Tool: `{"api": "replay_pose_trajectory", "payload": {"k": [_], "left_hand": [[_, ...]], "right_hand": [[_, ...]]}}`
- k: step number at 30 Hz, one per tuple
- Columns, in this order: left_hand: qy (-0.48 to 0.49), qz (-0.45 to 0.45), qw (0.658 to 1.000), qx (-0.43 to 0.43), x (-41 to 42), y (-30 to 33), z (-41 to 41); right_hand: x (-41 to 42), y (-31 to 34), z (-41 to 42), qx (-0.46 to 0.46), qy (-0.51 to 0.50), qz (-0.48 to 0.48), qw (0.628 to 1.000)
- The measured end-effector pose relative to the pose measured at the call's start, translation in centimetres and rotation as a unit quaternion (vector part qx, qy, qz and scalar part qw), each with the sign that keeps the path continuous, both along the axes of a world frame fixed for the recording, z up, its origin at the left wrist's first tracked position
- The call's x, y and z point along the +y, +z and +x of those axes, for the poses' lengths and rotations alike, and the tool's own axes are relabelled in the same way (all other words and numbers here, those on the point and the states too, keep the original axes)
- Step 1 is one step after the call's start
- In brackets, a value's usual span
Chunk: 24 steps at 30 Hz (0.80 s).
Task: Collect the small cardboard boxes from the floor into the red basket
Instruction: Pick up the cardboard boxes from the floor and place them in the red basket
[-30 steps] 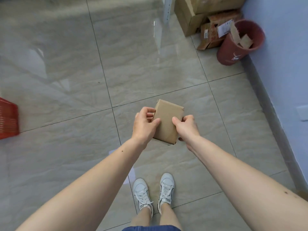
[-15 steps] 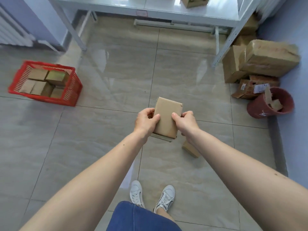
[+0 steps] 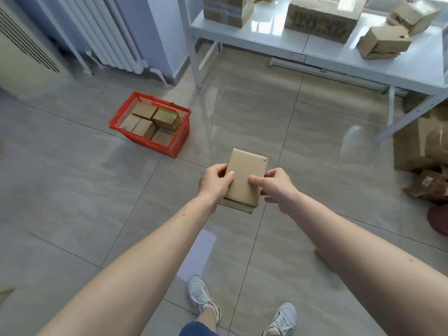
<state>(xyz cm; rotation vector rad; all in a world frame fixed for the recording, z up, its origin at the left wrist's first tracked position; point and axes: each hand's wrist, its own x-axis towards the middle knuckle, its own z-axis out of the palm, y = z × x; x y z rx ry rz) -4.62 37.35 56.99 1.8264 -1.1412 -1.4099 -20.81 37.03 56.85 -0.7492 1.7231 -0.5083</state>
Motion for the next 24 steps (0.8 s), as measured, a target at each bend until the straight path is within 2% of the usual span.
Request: {"api": "replay_pose_trajectory", "payload": {"k": [9,24], "left_hand": [[0.003,-0.013,0.999,-0.033,-7.7,0.8,14.1],[0.063,-0.021,0.997,-0.044,-26.9,0.1,29.4]], "right_hand": [[-7.9,0.9,14.0,-0.014,0.019,-0.024,0.999],[-28.6,0.5,29.5,-0.001,0.068,-0.022,0.997]]}}
